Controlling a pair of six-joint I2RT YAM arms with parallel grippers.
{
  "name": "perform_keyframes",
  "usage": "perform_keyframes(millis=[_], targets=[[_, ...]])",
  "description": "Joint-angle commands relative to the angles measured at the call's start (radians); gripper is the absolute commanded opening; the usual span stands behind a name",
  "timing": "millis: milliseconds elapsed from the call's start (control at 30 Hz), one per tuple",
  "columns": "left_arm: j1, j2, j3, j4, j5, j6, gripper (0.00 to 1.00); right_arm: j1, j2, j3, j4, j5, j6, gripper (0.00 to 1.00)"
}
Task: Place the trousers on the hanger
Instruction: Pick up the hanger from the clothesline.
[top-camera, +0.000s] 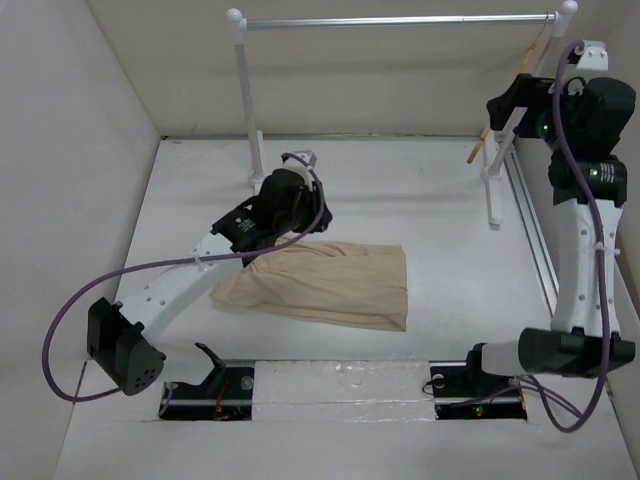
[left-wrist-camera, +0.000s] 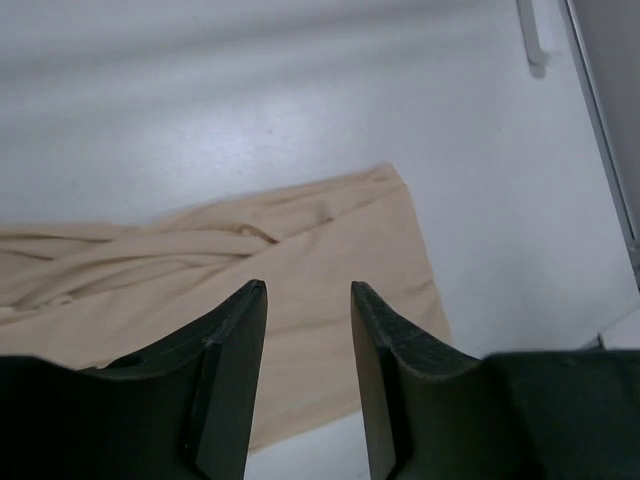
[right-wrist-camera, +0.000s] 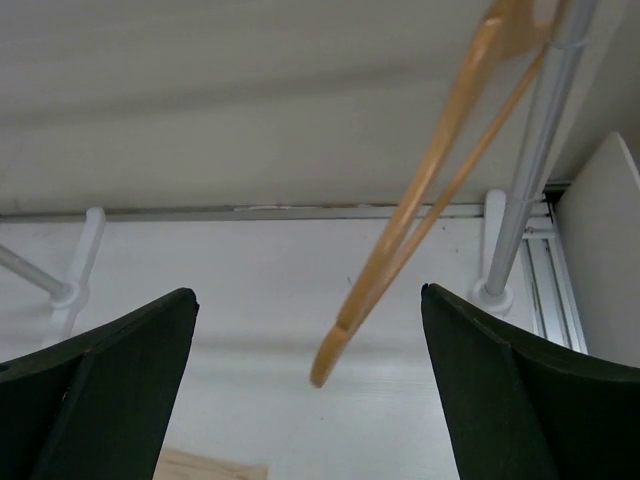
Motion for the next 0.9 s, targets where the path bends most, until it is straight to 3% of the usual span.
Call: perform_keyframes(millis=[0, 200, 467, 667, 867], targets=[[-0.097, -0.002, -0.019, 0.004, -0.061, 0.032, 0.37, -0.136, 0.152, 0.046, 0.052, -0.257, 0.104, 0.98], [-0.15, -0.032, -0.152, 0.044, -0.024, -0.049, 0.4, -0.237, 0.279, 0.035, 0.238, -0.466, 0.22, 1.0], [-0.15, -0.049, -0.206, 0.053, -0.012, -0.063, 0.4, -0.225, 0.387, -0.015, 0.428, -0.572, 0.317, 0.97], [-0.15, -0.026, -0.211, 0.061, 0.005, -0.08, 0.4, -0.193, 0.404, -0.031, 0.409, -0.531, 0.271, 0.77], [-0.15, -0.012, -0.195, 0.048, -0.018, -0.085, 0.4, -0.183, 0.468, -0.046, 0.511, -0.596, 0.337, 0.76]])
